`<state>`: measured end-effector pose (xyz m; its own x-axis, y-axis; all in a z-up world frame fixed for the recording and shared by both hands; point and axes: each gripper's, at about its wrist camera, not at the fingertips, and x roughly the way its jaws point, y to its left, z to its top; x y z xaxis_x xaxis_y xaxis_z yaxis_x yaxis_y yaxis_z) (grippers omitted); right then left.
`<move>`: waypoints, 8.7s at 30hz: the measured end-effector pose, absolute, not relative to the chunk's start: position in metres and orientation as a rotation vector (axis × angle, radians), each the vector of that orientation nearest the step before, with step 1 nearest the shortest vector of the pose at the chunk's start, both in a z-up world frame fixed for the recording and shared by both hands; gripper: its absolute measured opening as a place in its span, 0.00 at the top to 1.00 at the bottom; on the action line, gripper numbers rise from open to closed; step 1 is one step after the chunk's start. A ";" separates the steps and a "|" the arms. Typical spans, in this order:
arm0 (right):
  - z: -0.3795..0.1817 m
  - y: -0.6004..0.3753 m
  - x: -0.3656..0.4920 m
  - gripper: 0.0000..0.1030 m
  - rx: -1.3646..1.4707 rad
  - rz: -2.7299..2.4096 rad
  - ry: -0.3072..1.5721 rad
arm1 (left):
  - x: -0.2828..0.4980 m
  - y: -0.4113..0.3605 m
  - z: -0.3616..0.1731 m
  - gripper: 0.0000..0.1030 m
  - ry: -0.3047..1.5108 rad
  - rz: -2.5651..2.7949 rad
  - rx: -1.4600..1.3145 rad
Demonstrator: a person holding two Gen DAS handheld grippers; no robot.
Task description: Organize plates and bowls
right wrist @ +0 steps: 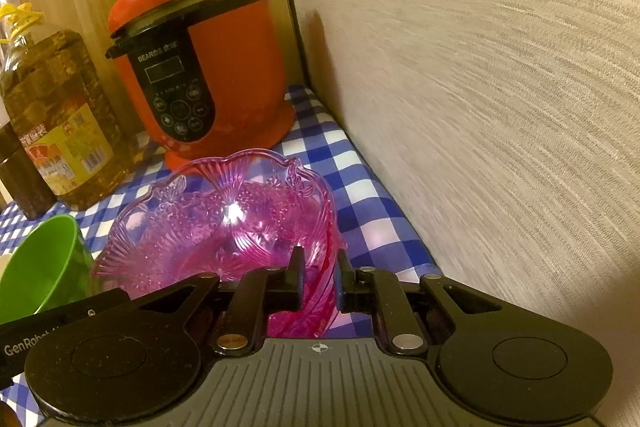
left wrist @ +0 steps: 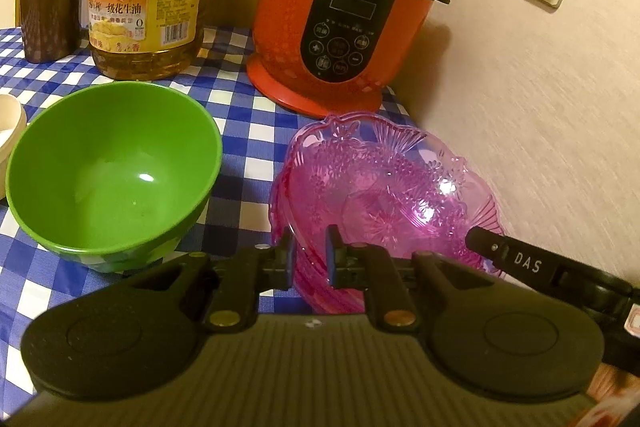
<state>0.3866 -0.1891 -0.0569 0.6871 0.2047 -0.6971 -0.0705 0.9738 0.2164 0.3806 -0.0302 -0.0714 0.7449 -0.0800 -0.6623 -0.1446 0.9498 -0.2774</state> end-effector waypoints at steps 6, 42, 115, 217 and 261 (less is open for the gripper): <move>-0.058 -0.189 0.387 0.87 0.176 0.156 0.789 | 0.383 -0.030 -0.073 0.86 0.735 0.035 -0.315; -0.031 -0.190 0.343 0.34 0.164 0.159 0.757 | 0.318 -0.027 -0.058 0.69 0.705 0.034 -0.294; 0.034 0.054 0.245 0.45 0.122 0.661 0.732 | 0.216 0.235 0.005 0.49 0.604 0.386 -0.319; -0.007 0.144 0.353 0.85 0.121 0.678 0.878 | 0.320 0.290 -0.013 0.92 0.672 0.280 -0.366; -0.001 0.006 0.354 0.86 0.075 0.451 0.873 | 0.361 0.164 -0.023 0.92 0.709 0.018 -0.355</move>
<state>0.3543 0.0064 -0.0015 0.5546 0.4118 -0.7231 -0.3518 0.9035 0.2447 0.3610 0.1642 -0.0226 0.7615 -0.1031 -0.6399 -0.1360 0.9399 -0.3131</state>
